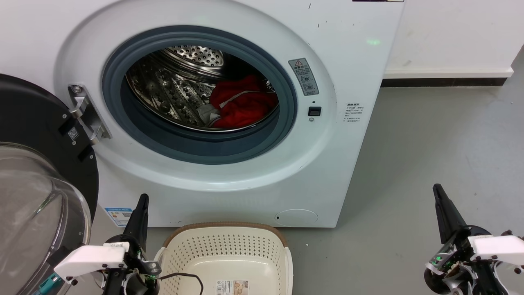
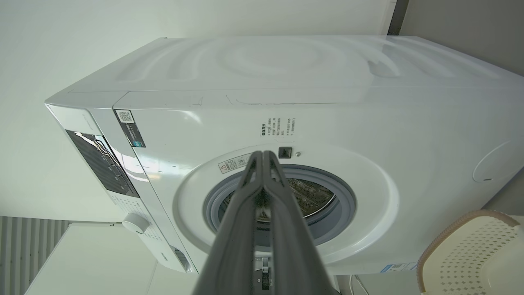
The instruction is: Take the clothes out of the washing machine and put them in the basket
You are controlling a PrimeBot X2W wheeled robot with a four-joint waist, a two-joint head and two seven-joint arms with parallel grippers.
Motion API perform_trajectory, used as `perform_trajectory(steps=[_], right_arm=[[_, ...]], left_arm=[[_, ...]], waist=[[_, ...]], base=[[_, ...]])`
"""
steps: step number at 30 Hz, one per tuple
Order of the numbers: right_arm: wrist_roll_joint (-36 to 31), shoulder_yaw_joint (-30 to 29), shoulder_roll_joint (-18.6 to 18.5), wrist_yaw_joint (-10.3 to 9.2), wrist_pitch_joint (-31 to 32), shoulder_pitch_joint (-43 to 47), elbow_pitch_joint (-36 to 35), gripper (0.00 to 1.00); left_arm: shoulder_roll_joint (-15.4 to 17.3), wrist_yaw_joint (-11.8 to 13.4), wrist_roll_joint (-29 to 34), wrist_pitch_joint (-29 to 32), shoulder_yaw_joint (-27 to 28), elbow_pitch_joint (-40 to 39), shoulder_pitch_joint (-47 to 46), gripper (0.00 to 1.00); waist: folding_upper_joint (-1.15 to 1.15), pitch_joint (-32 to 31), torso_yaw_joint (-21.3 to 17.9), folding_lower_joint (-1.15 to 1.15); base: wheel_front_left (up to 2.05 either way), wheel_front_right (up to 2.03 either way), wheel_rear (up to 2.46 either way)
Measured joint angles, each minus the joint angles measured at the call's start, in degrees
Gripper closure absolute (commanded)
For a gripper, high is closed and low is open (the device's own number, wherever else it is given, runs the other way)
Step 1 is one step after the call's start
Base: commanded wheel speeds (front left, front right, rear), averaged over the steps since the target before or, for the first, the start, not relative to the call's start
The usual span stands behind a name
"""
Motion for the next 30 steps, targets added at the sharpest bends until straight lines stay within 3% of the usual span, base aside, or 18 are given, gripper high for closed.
perform_trajectory(steps=[21,22,30], right_arm=[[0.00,0.00,0.00,0.00,0.00,0.00,0.00,1.00],[0.02,0.01,0.00,0.00,0.00,0.10,0.18,0.00],[-0.79,0.86,0.08,-0.02,-1.56,1.55,0.41,0.00]], left_arm=[[0.00,0.00,0.00,0.00,0.00,0.00,0.00,1.00],[-0.01,0.02,0.01,-0.03,-0.03,0.24,0.08,0.00],[-0.13,0.10,0.44,-1.66,-2.12,1.04,1.30,0.00]], waist=[[0.00,0.00,0.00,0.00],[0.00,0.00,0.00,0.00],[0.00,0.01,-0.06,0.00]], base=[[0.00,0.00,0.00],[0.00,0.00,0.00],[0.00,0.00,0.00]])
